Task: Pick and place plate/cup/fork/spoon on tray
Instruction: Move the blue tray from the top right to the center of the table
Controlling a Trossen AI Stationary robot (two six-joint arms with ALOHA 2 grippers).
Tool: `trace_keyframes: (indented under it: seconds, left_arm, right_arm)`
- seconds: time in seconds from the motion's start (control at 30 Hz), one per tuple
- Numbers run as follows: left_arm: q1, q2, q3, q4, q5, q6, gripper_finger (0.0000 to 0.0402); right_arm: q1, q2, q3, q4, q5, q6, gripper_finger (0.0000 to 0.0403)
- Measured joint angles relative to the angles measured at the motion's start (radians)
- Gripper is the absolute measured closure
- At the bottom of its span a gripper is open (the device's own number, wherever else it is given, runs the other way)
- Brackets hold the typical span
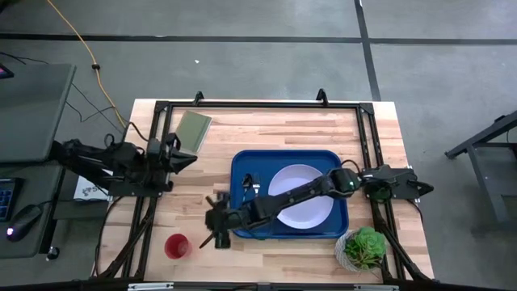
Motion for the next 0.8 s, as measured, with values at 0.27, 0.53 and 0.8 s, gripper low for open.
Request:
trace_keyframes:
  seconds: [0.27,0.53,0.8]
  left_arm:
    - [0.000,0.086,0.000,0.062,-0.006,0.018,0.0399]
    - [0.000,0.100,0.001,0.067,-0.005,0.018,0.0398]
    - [-0.010,0.357,0.076,0.125,0.112,0.002,0.0338]
  right_arm:
    - [0.016,-0.141,-0.031,-0.614,0.336,0.102,0.0383]
    - [0.110,-0.548,-0.555,-0.847,0.614,0.630,0.0397]
    - [0.216,-0.988,-1.119,-0.455,0.758,0.876,0.0397]
